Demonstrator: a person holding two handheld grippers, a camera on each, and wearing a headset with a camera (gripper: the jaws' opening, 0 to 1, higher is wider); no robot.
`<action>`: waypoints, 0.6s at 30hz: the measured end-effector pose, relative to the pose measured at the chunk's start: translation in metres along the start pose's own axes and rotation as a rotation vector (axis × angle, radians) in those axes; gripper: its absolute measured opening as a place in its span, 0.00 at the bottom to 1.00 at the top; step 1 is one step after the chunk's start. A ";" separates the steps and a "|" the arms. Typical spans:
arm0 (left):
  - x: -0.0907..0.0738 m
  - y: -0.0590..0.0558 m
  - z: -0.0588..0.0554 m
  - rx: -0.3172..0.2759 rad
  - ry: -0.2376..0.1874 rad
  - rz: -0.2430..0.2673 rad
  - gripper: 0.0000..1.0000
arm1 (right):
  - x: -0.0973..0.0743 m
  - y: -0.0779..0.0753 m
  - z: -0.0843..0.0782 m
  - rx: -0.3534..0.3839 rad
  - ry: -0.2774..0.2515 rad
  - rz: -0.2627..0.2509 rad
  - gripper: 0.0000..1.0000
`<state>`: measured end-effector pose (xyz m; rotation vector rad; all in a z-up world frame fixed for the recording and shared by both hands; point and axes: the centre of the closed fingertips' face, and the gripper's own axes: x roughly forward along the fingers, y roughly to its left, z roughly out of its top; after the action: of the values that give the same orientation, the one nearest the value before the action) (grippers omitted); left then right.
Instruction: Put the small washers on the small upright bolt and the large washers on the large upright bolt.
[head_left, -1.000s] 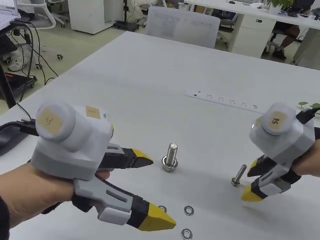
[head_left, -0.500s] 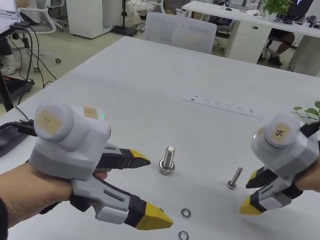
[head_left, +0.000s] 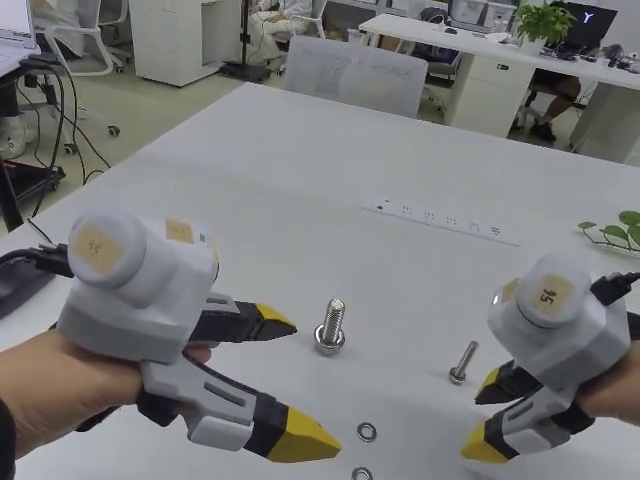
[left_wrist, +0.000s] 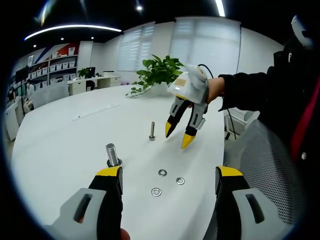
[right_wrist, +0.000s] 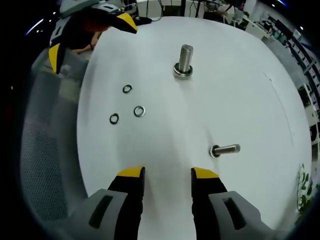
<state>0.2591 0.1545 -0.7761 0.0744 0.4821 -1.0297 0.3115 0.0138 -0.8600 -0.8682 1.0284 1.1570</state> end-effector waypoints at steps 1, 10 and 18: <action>0.000 0.000 0.000 0.000 0.001 0.000 0.75 | 0.000 0.002 0.001 -0.002 -0.002 0.002 0.38; 0.000 -0.001 -0.001 0.003 0.002 -0.001 0.75 | 0.002 0.018 0.013 -0.022 -0.023 0.012 0.38; -0.001 -0.001 -0.002 0.001 0.004 0.000 0.75 | 0.009 0.032 0.030 -0.065 -0.032 0.036 0.37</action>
<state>0.2567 0.1551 -0.7774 0.0778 0.4855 -1.0300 0.2863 0.0512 -0.8599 -0.8823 0.9889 1.2366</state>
